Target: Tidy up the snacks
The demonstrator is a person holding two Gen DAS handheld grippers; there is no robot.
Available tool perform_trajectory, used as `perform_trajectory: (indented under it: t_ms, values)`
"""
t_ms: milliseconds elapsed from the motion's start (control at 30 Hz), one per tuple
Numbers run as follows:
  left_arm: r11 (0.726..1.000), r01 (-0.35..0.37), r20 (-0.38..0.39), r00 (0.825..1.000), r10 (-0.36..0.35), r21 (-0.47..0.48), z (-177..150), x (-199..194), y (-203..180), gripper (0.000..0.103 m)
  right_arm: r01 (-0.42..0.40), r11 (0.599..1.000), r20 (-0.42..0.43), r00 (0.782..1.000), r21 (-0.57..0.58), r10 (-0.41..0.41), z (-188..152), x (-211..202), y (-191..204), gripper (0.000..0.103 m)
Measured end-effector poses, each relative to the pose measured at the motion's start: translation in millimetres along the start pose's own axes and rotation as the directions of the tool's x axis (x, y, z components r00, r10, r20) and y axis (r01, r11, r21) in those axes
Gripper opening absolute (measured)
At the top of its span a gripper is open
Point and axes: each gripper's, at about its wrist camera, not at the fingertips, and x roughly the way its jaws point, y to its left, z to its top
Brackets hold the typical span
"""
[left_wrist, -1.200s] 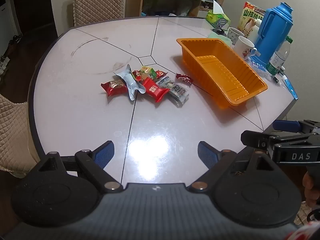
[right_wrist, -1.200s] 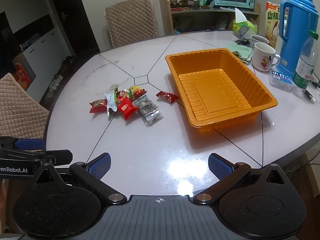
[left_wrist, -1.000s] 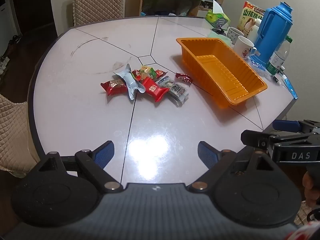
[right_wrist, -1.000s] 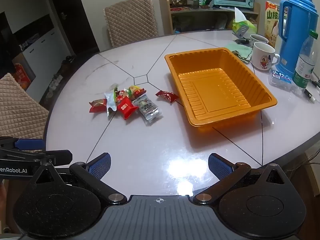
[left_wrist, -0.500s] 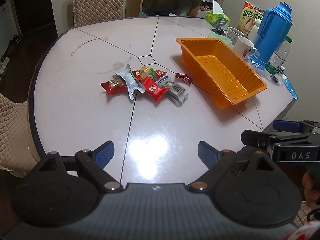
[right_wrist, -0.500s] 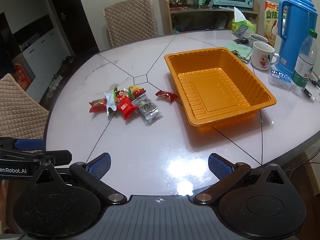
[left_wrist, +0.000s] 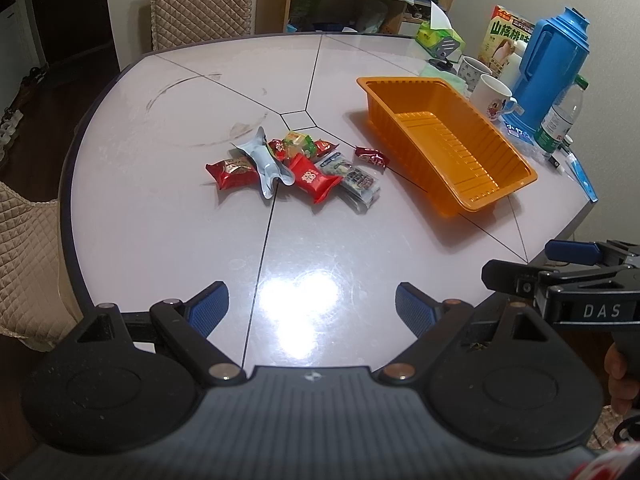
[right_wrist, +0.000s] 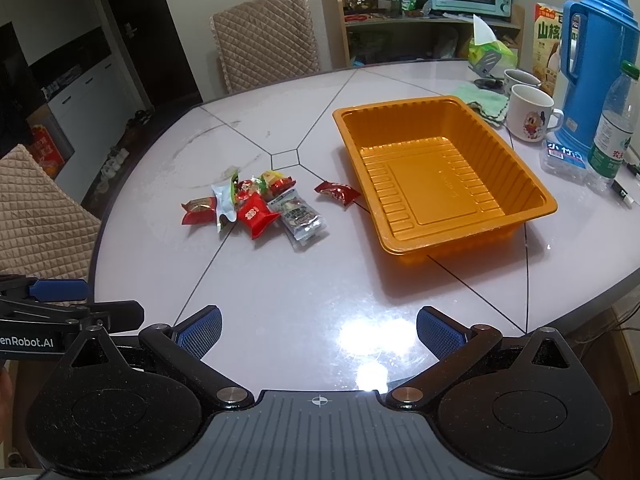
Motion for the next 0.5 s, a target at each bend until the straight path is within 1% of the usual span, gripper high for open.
perform_trajectory:
  t_ms: [500]
  values:
    - [1.0, -0.001, 0.001, 1.0, 0.001, 0.0, 1.1, 0.3, 0.8, 0.089, -0.003, 1.0, 0.001, 1.0, 0.001, 0.003, 1.2, 1.3, -2.1, 0.103]
